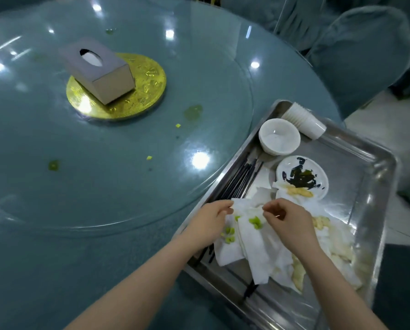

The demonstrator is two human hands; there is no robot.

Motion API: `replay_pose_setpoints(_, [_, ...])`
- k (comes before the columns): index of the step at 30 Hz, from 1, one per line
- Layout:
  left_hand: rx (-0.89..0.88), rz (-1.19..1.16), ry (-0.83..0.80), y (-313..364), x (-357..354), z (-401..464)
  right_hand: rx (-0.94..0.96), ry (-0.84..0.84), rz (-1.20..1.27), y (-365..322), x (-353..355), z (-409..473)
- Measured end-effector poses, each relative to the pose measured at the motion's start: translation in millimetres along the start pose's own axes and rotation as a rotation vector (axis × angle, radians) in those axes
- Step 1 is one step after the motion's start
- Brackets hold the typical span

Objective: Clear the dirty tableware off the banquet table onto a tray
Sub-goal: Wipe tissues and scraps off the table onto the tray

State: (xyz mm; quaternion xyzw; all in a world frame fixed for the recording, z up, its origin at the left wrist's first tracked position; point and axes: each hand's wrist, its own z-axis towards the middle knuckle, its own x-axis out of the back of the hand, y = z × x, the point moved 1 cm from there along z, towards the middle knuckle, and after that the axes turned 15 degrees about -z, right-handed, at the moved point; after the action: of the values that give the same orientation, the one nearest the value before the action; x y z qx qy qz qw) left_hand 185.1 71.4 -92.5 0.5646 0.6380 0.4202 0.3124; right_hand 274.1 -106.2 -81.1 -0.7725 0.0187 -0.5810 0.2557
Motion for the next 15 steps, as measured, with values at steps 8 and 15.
replay_pose_setpoints(8, [-0.062,-0.172,-0.086,1,17,-9,0.072,0.027,0.078,-27,-15,22])
replay_pose_setpoints(15, [-0.028,-0.408,0.047,6,30,-3,0.064,0.03,0.086,-40,-24,47])
